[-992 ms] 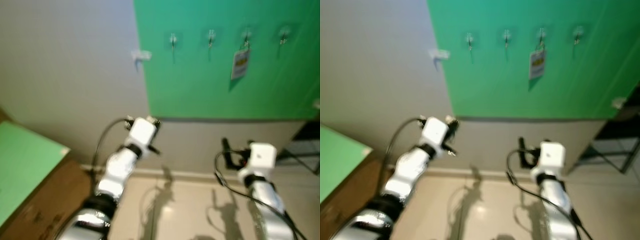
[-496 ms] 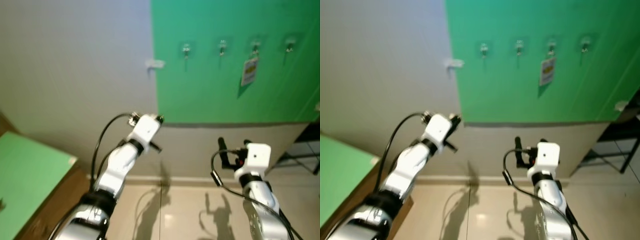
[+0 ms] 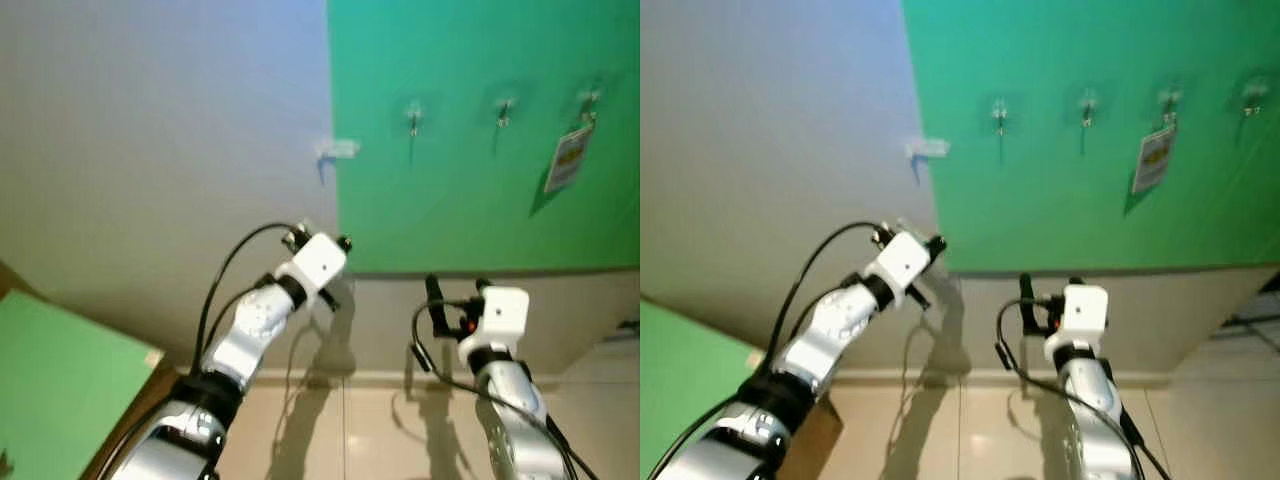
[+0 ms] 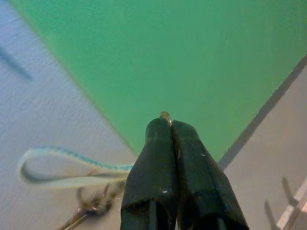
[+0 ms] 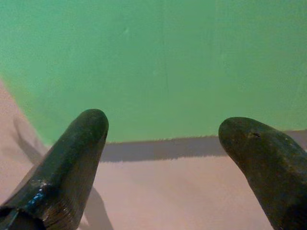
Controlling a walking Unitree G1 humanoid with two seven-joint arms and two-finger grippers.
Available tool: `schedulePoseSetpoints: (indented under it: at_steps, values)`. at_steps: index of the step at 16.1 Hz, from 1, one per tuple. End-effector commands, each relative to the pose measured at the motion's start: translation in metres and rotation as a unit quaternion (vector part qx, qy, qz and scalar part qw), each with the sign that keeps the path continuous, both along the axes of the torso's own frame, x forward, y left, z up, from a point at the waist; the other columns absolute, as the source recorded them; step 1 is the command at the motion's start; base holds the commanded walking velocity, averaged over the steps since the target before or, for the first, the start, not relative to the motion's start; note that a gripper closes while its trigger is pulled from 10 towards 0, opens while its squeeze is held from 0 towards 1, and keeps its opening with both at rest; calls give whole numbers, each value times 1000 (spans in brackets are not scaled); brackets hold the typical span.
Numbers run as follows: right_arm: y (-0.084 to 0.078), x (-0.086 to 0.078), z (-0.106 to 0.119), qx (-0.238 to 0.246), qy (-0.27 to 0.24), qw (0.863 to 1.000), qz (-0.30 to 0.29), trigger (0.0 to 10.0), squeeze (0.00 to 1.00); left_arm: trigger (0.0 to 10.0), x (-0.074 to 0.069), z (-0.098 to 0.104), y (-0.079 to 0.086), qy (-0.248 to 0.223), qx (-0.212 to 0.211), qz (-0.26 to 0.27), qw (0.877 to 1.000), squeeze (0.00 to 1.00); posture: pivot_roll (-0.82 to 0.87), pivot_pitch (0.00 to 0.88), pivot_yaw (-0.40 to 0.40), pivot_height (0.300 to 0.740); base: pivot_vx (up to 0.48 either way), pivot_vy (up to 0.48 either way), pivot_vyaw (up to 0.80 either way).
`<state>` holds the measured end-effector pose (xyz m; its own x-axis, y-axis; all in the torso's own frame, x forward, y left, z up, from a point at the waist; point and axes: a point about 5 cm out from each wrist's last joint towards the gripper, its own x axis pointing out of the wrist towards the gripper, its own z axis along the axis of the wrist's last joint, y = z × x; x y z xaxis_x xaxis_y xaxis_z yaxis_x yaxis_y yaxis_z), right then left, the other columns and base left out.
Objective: Hang keys on a hook
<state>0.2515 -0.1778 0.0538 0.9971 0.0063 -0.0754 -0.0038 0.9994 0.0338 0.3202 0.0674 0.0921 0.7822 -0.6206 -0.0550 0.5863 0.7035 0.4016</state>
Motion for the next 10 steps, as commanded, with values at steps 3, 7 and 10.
schedulePoseSetpoints:
  at_steps: [3,7,10]
  values:
    - [-7,-3,-4,-7,6,1000,-13,10000,0,0,1,10,-10,-19,-18,-9,1000,129,-212,0,93,740,279,-386,0]
    - [-7,-4,-5,-7,8,1000,-12,10000,0,0,-1,10,-11,-21,-20,-13,999,176,-212,0,93,740,322,-353,0]
    - [-8,-4,-7,-8,9,1000,-12,10000,0,0,-1,8,-11,-10,-26,-10,1000,122,-212,0,93,740,225,-225,0]
